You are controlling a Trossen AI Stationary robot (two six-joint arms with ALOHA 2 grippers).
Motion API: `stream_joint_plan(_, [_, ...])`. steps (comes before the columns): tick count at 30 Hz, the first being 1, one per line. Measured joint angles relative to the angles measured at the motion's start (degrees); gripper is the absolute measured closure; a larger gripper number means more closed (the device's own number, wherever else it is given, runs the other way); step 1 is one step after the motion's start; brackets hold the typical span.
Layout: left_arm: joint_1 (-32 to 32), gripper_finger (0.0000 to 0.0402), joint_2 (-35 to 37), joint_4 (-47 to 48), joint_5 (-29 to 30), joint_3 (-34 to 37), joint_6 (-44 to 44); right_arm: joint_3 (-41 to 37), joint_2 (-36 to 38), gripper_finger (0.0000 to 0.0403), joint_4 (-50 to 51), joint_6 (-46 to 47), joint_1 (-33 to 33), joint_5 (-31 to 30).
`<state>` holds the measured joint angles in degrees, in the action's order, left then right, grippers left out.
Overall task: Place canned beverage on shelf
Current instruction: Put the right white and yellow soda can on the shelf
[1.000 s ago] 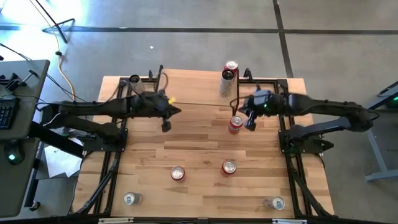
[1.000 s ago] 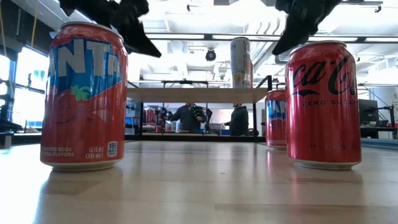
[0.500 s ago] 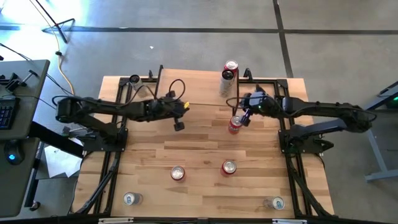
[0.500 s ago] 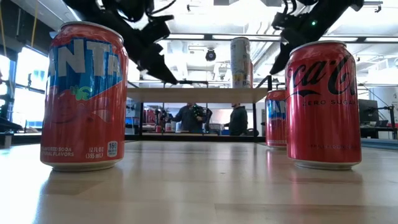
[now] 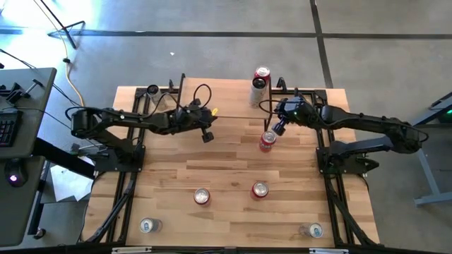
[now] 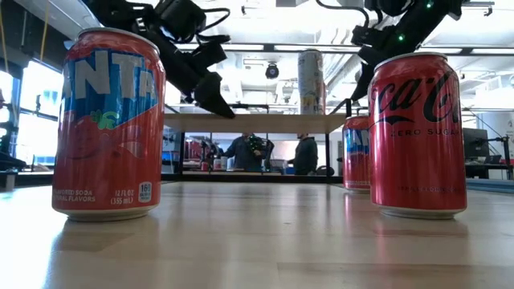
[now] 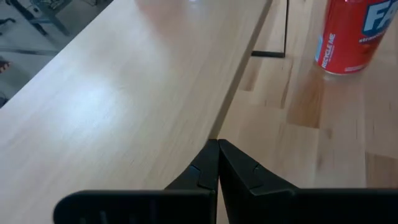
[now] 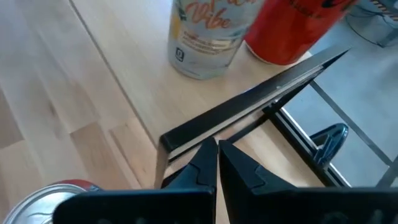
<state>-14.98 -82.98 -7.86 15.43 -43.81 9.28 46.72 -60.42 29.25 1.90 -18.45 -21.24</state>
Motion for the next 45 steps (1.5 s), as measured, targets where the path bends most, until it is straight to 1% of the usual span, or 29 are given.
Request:
stream_joint_plan(3, [0.0,0.0401,0.2,-0.3,-0.2,0.0,-0.1,0.7,0.1,0.0403,1.4,-0.7,0.1,0.2])
stream_joint_plan(7, [1.5,0.0401,2.9,-2.0,0.3,0.0,-0.2,4.5,0.2,0.0403,3.6,-0.6,0.6,0.1])
stream_joint_plan(12, [4.1,0.0401,6.6,-1.8,0.2,0.0,-1.3,6.1,-0.6,0.0403,-0.9,-2.1,1.2,0.3])
stream_joint_plan(14, [5.0,0.0401,7.2,-2.9,-0.3,0.0,-2.0,6.1,-2.2,0.0403,-1.7,-2.4,0.7,0.0])
stream_joint_plan(18, [5.6,0.0401,6.7,-5.2,-3.1,0.0,-4.1,6.0,-7.3,0.0403,-5.7,-3.4,-0.1,-1.2])
stream_joint_plan(20, [5.7,0.0401,6.2,-5.7,-3.2,0.0,-4.3,6.0,-10.2,0.0403,-8.5,-3.9,-0.1,-1.4])
stream_joint_plan(25, [5.6,0.0401,5.6,-7.5,-2.8,0.0,-4.3,6.0,-15.6,0.0403,-15.4,-3.4,0.0,-5.2])
stream_joint_plan(28, [5.4,0.0401,5.6,-8.8,-2.8,0.0,-4.4,5.9,-17.6,0.0403,-18.4,-3.4,0.0,-5.1])
stream_joint_plan(32, [4.7,0.0401,5.6,-10.5,-2.8,0.0,-4.8,5.9,-19.6,0.0403,-22.7,-3.8,0.0,-3.4])
stream_joint_plan(34, [4.3,0.0401,5.6,-11.1,-2.8,0.0,-5.5,6.0,-19.9,0.0403,-23.3,-4.8,0.0,-2.8])
stream_joint_plan(37, [3.7,0.0401,5.6,-11.7,-2.8,0.0,-6.2,8.9,-19.2,0.0403,-18.0,-5.4,0.5,-2.8])
stream_joint_plan(42, [3.3,0.0401,5.6,-11.6,-2.8,0.0,-6.3,15.8,-18.2,0.0403,-2.7,-5.1,0.4,-3.0])
stream_joint_plan(45, [3.3,0.0401,5.6,-11.6,-2.6,0.0,-6.7,16.9,-18.8,0.0403,-0.7,-5.0,-0.7,-4.9])
